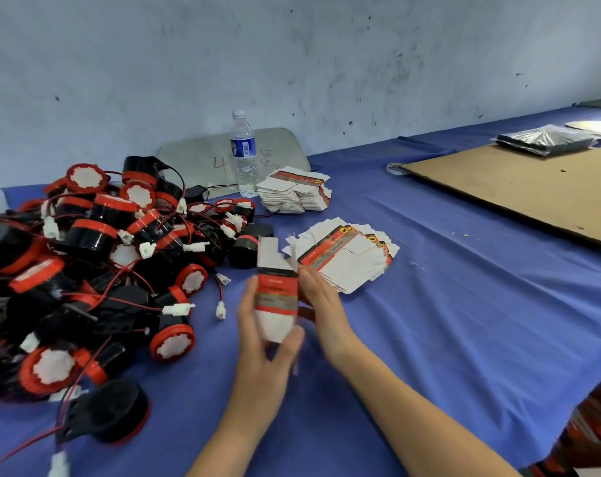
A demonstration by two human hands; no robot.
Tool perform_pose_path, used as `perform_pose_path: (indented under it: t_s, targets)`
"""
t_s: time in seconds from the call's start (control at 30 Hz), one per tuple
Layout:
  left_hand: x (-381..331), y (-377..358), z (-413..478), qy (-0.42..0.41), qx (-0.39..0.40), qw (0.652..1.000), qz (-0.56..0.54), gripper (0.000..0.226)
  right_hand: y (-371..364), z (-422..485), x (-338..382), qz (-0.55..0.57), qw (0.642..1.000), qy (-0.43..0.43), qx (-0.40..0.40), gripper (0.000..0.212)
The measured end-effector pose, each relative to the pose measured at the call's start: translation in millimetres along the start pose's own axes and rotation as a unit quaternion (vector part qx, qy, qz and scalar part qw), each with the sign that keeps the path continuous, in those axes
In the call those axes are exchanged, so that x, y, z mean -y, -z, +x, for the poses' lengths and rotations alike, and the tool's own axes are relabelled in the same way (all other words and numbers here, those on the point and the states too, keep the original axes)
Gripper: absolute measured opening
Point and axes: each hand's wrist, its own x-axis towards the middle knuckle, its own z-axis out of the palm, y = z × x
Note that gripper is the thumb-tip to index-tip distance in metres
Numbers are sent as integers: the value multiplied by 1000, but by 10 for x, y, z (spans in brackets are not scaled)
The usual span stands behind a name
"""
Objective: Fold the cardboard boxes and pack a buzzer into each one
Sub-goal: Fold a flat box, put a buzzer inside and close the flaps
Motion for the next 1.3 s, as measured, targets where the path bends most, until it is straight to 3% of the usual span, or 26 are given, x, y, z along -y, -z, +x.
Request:
perform_pose_path:
  t_s: [0.1,0.23,0.37,0.57,0.67,0.77,0.97,1.2,1.3]
  targets:
    - [15,-57,-27,17,19,994,109,81,-55,-53,-10,54,993,-47,90,50]
    - [42,-63,-2,12,6,979,203,77,-3,-45,-1,152,974,-79,148,60]
    - [5,-46,4,-22,-42,987,151,72,-8,-10,34,219,959,-99,151,71]
    - [-7,7,19,-34,-92,995,24,97,-33,-24,93,138,986,-46,84,103]
    - [-9,-12,28,-14,-79,997,-20,98,-29,-35,136,93,991,31,94,71]
    - [28,-29,40,12,-79,997,-11,85,-21,-47,137,12,994,72,81,47]
    - [22,-12,24,28,-80,996,-2,68,17,-51,107,-78,986,133,61,31]
    - [10,9,42,27,-82,996,-1,80,-10,-77,107,-118,977,173,48,16]
    - [1,1,35,7,-78,997,-22,87,10,-65,109,-110,977,177,49,18]
